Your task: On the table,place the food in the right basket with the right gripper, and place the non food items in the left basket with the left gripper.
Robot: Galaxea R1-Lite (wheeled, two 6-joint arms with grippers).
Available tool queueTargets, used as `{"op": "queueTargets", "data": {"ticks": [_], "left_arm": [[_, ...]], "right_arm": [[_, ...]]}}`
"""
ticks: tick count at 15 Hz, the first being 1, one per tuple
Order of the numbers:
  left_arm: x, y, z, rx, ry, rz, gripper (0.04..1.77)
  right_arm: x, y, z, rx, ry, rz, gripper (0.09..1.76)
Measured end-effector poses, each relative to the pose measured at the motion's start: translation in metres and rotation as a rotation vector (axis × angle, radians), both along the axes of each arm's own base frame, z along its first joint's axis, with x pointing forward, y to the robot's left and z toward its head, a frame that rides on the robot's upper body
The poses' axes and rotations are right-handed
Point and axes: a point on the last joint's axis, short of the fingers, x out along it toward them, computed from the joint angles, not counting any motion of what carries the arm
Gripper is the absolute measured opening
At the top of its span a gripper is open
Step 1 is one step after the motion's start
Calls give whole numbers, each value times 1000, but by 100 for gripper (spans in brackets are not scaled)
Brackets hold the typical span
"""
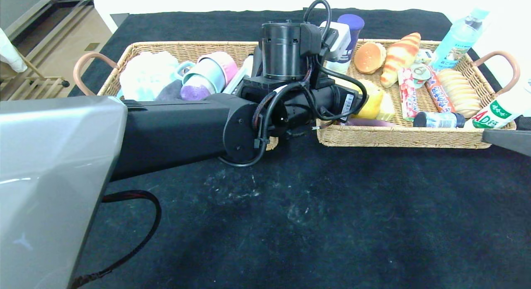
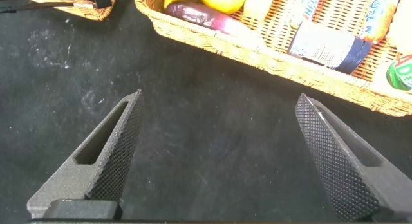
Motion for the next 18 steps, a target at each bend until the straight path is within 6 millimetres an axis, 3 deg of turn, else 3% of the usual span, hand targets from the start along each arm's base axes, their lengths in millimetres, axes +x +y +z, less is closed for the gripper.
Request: {"op": "queueTargets", "data": {"ticks": [6,13,18], "left_arm": [[-14,15,20,29,29,23,163],[-49,63,67,27,38,110,168],[-73,101,68,62,76,155,170]], "right_arm": [[1,0,0,-1,2,-4,171],[5,0,-2,-4,14,-9,171],[10,1,-5,-9,29,-10,171]]}}
